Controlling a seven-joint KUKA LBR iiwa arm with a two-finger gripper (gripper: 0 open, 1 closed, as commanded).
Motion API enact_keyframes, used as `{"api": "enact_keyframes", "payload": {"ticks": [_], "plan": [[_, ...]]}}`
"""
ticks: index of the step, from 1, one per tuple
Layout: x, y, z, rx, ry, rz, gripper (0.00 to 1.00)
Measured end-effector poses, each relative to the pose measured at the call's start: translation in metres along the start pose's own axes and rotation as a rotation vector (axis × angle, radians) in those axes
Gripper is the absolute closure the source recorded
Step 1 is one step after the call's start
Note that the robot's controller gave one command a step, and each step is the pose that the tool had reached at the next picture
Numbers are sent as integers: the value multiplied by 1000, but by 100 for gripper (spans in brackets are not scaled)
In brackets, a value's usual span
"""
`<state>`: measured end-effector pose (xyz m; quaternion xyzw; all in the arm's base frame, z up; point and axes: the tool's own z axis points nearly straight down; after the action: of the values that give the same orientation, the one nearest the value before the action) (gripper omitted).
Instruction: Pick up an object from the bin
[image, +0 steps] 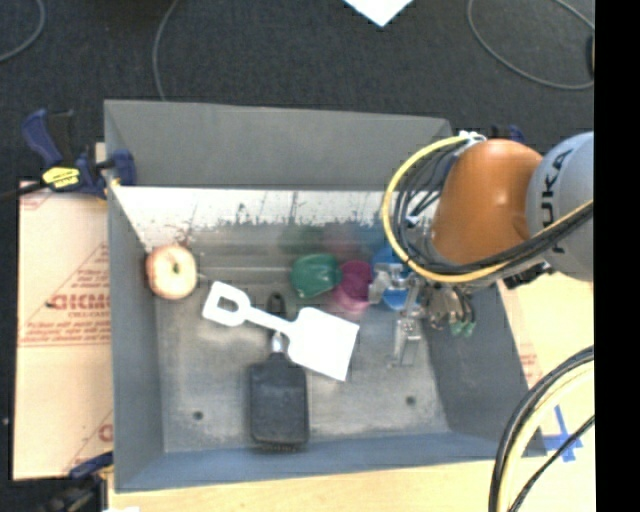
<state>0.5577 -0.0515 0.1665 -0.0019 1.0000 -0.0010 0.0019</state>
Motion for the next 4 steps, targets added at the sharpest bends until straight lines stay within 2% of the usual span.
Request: {"api": "enact_keyframes", "payload": {"ticks": [1,2,3,4], "plan": [[0,0,0,0,0,0,0],[2,32,63,-1,-1,142,0],[-67,31,54,1,-8,40,0],[22,33,-58,-1,10,132,0]]}}
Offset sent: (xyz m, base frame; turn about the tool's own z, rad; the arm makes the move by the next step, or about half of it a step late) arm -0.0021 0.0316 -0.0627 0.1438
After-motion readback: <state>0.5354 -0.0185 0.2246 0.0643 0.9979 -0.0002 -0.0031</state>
